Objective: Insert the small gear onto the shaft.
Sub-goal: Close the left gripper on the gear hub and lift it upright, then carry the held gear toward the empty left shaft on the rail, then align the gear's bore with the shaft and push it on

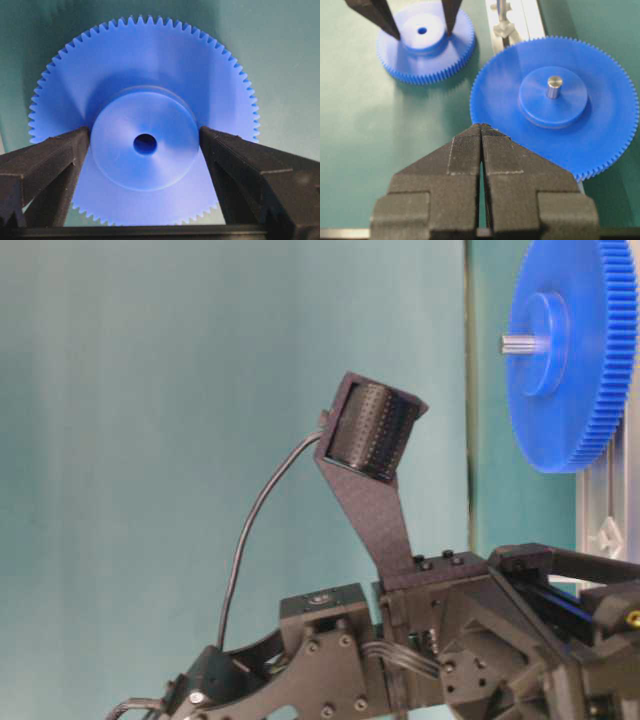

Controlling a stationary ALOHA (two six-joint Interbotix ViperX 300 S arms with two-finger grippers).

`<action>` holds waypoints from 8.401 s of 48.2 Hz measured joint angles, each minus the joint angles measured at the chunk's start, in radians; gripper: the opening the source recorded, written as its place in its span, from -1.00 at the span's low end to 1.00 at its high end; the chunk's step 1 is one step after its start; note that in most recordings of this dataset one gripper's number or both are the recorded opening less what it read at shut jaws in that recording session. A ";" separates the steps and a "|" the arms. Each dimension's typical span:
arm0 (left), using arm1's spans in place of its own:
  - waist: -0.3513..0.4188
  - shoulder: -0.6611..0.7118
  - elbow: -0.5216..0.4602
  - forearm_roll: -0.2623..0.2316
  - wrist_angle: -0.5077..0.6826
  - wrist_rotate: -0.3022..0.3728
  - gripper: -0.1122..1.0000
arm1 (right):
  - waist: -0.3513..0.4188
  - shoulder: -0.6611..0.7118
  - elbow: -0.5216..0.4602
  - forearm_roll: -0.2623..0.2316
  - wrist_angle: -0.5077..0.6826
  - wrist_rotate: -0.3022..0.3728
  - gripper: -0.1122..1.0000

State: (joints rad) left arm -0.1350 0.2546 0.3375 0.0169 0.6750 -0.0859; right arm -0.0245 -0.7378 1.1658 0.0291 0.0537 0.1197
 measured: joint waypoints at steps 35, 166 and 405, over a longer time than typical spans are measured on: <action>-0.002 0.005 0.006 0.000 -0.023 -0.006 0.86 | 0.002 0.000 0.000 0.000 0.002 0.000 -0.79; 0.000 -0.114 -0.278 0.003 0.376 0.023 0.47 | 0.000 -0.002 0.002 0.000 -0.021 0.002 -0.79; 0.247 -0.092 -0.193 0.002 0.411 0.187 0.47 | 0.000 -0.051 0.005 0.002 -0.012 0.002 -0.79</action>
State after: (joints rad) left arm 0.1120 0.1626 0.1442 0.0184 1.0861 0.1012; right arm -0.0245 -0.7885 1.1704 0.0307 0.0414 0.1212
